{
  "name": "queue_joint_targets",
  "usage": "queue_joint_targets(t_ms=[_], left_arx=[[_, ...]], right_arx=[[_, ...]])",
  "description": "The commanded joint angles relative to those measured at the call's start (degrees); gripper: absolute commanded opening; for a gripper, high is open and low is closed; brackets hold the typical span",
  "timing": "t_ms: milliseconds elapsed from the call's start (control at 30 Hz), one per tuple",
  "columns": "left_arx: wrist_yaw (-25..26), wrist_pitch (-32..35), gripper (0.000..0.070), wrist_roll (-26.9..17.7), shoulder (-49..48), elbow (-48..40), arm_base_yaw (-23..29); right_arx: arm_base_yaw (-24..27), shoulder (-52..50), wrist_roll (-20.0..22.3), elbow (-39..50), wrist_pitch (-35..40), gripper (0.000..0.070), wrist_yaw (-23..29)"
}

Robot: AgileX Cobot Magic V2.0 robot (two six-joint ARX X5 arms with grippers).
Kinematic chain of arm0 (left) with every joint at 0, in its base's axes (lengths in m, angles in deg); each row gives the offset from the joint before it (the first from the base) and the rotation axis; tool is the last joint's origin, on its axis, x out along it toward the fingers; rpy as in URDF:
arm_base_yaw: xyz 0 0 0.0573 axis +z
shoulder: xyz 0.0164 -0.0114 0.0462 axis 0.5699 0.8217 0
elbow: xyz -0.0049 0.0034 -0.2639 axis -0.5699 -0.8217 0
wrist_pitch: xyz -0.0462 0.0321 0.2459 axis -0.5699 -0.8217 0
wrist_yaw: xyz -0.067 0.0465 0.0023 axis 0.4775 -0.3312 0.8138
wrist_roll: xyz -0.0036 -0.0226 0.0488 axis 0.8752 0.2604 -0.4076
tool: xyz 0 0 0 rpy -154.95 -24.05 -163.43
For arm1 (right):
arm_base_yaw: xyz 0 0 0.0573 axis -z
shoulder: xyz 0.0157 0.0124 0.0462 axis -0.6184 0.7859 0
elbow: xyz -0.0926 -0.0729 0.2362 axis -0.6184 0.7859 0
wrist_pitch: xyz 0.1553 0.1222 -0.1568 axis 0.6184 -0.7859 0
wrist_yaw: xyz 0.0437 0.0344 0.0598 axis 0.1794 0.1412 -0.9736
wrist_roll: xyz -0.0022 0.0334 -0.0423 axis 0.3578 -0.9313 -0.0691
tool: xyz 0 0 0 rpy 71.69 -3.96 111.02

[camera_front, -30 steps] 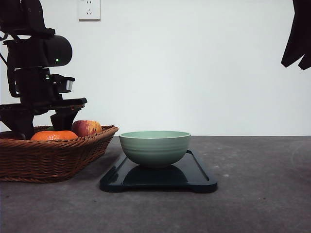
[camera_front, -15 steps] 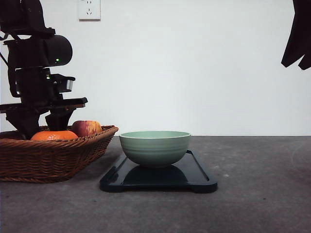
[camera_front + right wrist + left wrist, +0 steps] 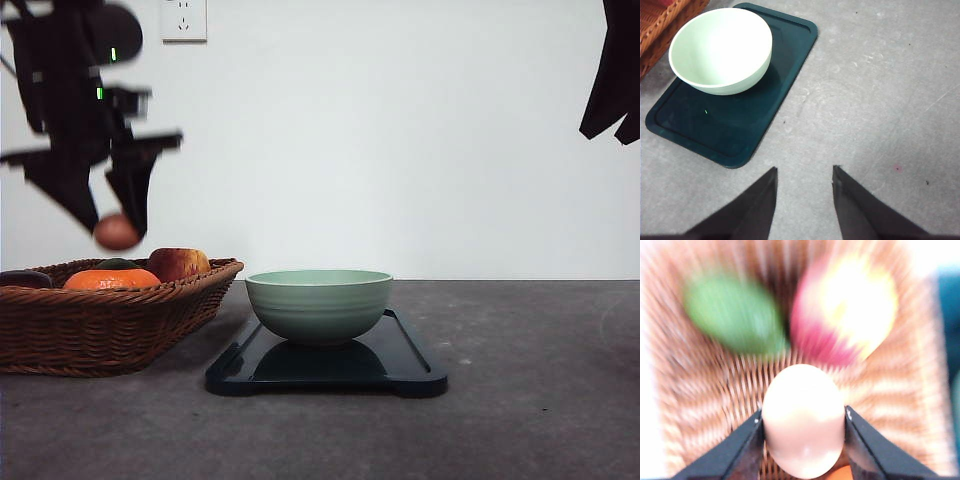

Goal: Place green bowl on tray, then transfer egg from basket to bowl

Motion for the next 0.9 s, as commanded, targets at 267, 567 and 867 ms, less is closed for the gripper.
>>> queue_joint_targets(t_ms=[267, 567, 867], left_arx=[[7.9, 5.8, 0.0147, 3.1, -5.7, 2.0, -6.4], [8.6, 8.9, 0.0147, 3.2, -3.7, 2.0, -14.6], [8.6, 12.2, 0.0147, 5.5, 0.8, 2.0, -18.5]], right_arx=[[-0.3, 0.2, -0.6, -0.4, 0.6, 0.0215, 0.0], [-0.3, 0.2, -0.6, -0.4, 0.6, 0.0214, 0.0], [-0.3, 0.2, -0.6, -0.4, 0.6, 0.0214, 0.0]])
